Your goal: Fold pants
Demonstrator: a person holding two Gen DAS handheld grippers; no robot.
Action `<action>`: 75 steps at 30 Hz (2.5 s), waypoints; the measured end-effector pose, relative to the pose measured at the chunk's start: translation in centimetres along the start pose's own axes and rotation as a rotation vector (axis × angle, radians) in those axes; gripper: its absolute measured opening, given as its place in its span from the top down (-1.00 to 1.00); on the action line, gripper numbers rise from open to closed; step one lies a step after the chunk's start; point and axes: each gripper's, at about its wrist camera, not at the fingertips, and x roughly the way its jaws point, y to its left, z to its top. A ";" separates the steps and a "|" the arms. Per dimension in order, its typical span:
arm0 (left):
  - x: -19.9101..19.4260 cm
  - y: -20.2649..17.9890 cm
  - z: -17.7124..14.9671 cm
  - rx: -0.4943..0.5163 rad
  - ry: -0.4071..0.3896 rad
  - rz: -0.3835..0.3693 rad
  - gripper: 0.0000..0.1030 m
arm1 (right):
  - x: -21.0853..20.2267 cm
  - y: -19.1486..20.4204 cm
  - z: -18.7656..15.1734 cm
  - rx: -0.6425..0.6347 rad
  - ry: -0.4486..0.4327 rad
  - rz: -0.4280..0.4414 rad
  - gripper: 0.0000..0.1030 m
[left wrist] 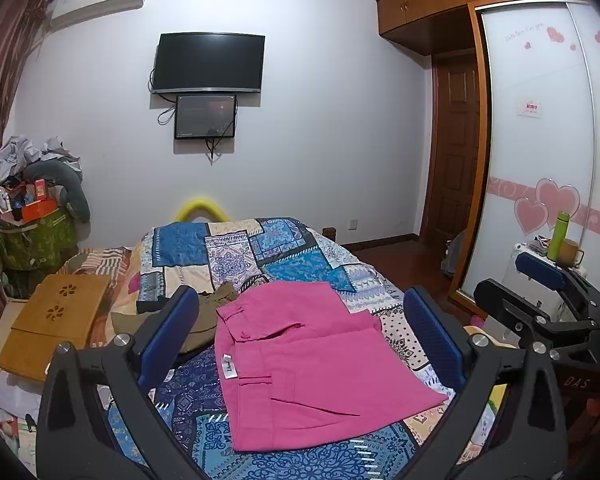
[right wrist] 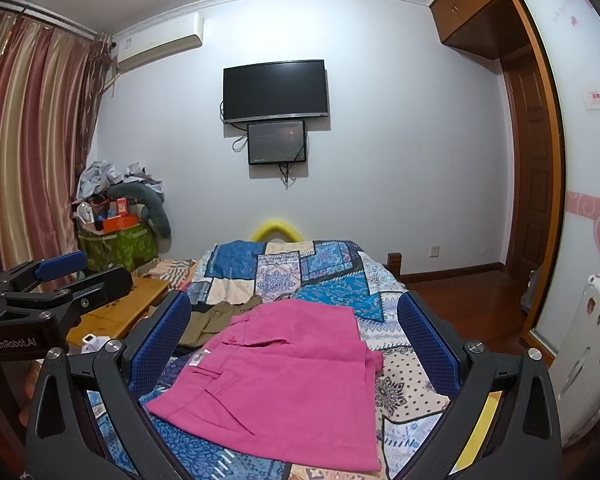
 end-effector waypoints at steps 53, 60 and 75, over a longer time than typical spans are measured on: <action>0.2 -0.1 -0.1 -0.005 0.002 0.003 -1.00 | -0.3 0.0 0.5 0.011 -0.020 -0.001 -0.99; 0.5 0.0 -0.2 -0.010 0.006 0.006 -1.00 | -0.1 0.0 0.5 0.014 -0.017 -0.005 -0.99; 10.2 3.7 -1.9 -0.031 0.192 0.041 -1.00 | 7.2 -3.9 -3.3 0.098 0.184 -0.005 -0.99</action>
